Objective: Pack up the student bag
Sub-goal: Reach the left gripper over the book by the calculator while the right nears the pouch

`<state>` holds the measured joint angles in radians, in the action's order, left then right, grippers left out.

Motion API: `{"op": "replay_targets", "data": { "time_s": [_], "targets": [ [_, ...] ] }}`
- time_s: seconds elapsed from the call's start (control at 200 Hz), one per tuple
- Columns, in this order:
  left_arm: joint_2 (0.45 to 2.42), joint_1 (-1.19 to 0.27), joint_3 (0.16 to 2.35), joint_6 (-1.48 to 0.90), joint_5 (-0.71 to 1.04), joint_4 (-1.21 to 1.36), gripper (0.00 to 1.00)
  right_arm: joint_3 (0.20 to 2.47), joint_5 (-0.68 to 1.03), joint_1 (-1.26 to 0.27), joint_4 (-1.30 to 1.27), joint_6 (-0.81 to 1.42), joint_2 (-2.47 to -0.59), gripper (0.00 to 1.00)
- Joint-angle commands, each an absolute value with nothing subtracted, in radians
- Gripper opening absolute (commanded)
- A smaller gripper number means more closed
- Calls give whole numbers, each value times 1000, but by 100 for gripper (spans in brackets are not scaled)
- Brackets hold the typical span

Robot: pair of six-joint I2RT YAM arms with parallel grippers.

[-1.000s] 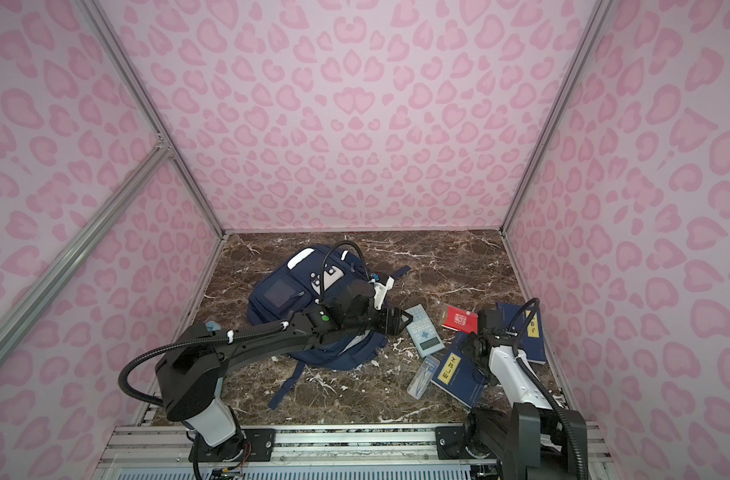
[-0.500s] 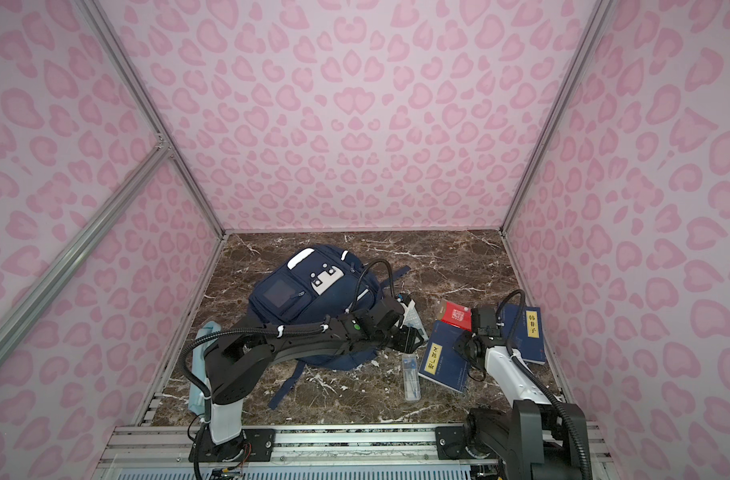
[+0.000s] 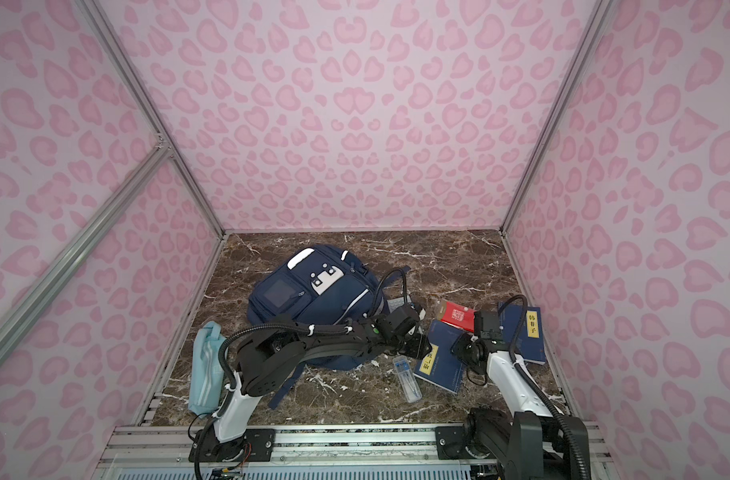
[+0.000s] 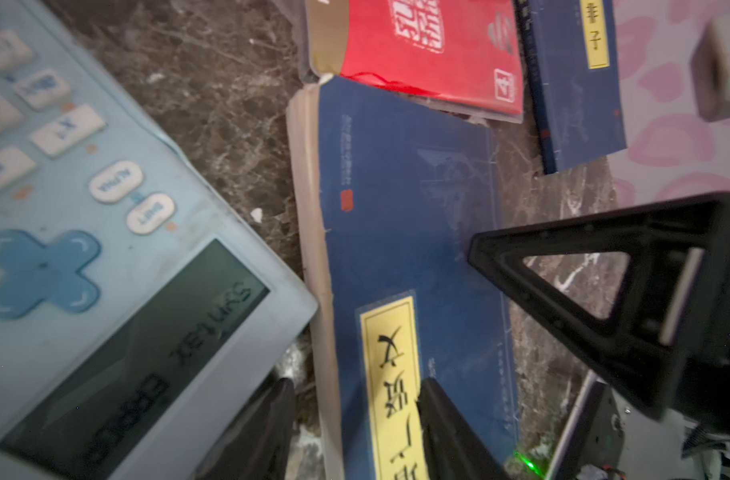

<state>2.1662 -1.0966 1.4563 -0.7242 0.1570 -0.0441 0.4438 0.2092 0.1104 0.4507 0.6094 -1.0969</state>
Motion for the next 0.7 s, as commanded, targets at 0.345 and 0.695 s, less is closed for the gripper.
{"op": "replay_targets", "data": {
  "time_s": [0.345,0.695],
  "targets": [
    [2212,-1100,1465,-788,261,84,26,421,236,132,466,593,-1075,53],
    [2184,-1089,1488,-778,288,77,7,404,208,139,455,616,-1015,54]
  ]
}}
